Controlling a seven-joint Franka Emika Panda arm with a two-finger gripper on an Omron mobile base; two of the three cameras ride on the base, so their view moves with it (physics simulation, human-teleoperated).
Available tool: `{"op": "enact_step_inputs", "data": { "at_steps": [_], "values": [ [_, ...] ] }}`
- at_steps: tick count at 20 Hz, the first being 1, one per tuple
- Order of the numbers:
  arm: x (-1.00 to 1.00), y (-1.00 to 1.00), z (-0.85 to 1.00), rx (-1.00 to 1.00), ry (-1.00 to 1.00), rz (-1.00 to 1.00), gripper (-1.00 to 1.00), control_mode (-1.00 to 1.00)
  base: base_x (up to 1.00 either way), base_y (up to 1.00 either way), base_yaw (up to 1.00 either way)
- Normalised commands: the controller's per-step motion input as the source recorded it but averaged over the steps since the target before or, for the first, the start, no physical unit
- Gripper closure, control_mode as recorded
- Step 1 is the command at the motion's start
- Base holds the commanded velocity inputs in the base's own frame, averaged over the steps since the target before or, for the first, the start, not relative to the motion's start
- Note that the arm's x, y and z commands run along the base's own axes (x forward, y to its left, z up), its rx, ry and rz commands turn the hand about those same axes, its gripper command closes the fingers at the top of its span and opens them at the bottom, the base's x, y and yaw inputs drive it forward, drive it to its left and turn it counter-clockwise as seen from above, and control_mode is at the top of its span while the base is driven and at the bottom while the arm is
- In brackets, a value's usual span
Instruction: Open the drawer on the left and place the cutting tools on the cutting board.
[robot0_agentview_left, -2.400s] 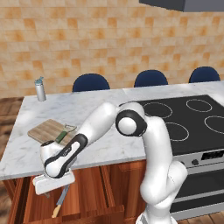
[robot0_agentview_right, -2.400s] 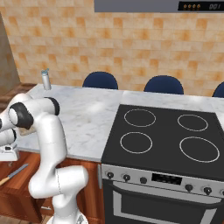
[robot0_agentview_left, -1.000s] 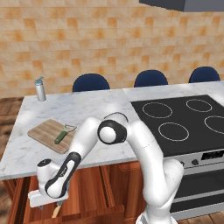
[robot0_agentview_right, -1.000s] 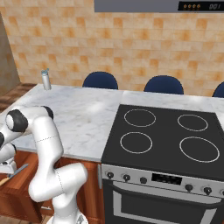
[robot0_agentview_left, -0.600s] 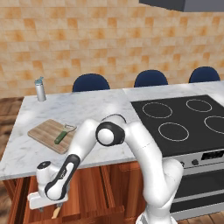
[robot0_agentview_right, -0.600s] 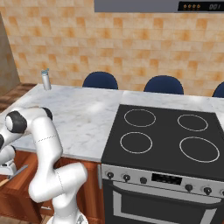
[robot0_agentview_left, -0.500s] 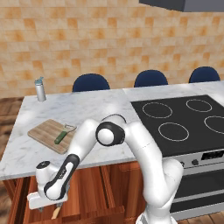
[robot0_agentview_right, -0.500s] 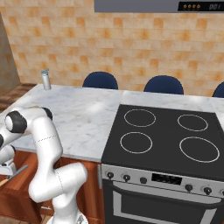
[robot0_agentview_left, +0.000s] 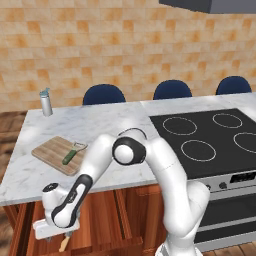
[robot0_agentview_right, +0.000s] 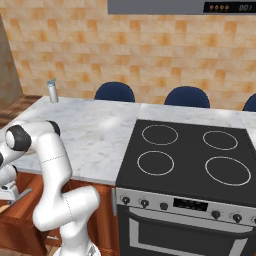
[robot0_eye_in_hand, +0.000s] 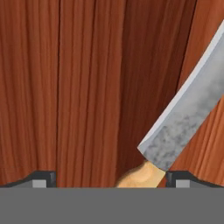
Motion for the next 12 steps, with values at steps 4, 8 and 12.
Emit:
{"op": "enact_step_inputs", "data": {
  "at_steps": [4, 8, 12],
  "values": [
    [-0.03, -0.28, 0.00, 0.01, 0.00, 0.00, -1.00, -1.00, 0.00, 0.00, 0.00],
    [0.00, 0.00, 0.00, 0.00, 0.00, 0.00, -1.00, -1.00, 0.00, 0.00, 0.00],
    [0.00, 0.00, -0.05, 0.00, -0.01, 0.00, -1.00, -1.00, 0.00, 0.00, 0.00]
  ]
}}
